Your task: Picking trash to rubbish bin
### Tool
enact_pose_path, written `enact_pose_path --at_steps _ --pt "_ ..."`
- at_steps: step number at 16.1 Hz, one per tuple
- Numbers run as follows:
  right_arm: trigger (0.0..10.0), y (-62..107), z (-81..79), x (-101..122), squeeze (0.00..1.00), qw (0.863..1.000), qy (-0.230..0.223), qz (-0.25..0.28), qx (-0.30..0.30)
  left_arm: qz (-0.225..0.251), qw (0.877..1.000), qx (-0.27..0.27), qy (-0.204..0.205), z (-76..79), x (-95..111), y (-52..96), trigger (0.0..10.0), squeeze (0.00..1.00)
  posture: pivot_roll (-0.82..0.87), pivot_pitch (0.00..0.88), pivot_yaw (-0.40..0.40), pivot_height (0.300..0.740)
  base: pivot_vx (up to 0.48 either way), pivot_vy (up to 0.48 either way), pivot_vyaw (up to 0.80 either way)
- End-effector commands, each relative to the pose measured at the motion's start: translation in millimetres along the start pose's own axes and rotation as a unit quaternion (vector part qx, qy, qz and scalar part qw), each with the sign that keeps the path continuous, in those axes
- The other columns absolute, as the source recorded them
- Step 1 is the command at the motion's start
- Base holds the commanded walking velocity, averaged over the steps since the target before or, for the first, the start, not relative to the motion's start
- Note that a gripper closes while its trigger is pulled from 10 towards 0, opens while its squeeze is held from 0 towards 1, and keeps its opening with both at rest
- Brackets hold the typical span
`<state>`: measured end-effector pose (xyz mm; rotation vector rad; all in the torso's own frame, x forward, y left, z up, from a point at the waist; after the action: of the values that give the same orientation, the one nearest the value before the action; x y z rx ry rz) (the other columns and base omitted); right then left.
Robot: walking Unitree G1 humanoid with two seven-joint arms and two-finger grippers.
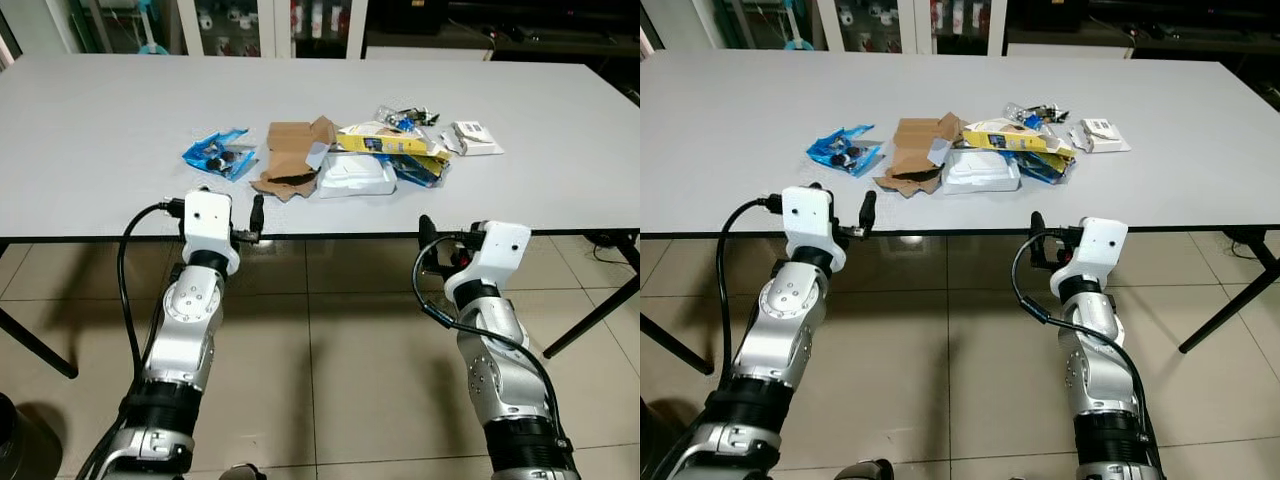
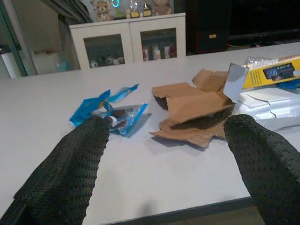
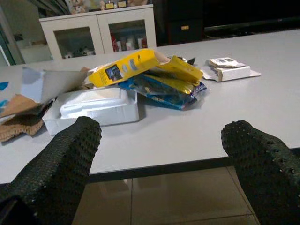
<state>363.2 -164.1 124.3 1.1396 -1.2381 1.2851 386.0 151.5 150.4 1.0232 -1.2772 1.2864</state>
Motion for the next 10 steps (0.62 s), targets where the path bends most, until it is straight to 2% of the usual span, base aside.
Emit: enact_pose_path --at_steps 1,6,10 --pt "10.0 2.3 -0.4 0.3 0.00 1.000 -0.002 -0.001 0.002 -0.001 1.000 -0.008 0.000 3.5 0.8 1.7 10.0 0.00 0.00 0.099 -0.008 0.740 0.000 0.000 0.00" --pt "10.0 3.0 -4.3 -0.5 0.00 1.000 -0.001 -0.005 0.011 -0.014 1.000 -0.005 -0.008 4.2 -4.6 3.1 10.0 0.00 0.00 0.083 -0.021 0.740 0.000 0.000 0.00" --pt "10.0 -1.4 -5.5 2.6 0.00 1.000 0.001 -0.001 0.015 -0.007 1.000 -0.008 -0.011 5.9 -2.0 2.9 10.0 0.00 0.01 0.060 -0.021 0.740 0.000 0.000 0.00"
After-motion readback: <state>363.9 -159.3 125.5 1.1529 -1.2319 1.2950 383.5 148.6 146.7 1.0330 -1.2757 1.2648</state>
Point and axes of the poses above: a point about 5 cm out from each wrist's last joint towards the gripper, its own y axis pointing back from the gripper into the wrist, its own x axis along the axis of the wrist's last joint, z = x × y, the point moved 5 cm from there along -y, pointing out of the wrist towards the gripper, and after that the axes turned 12 degrees about y, right-handed, at the moved point
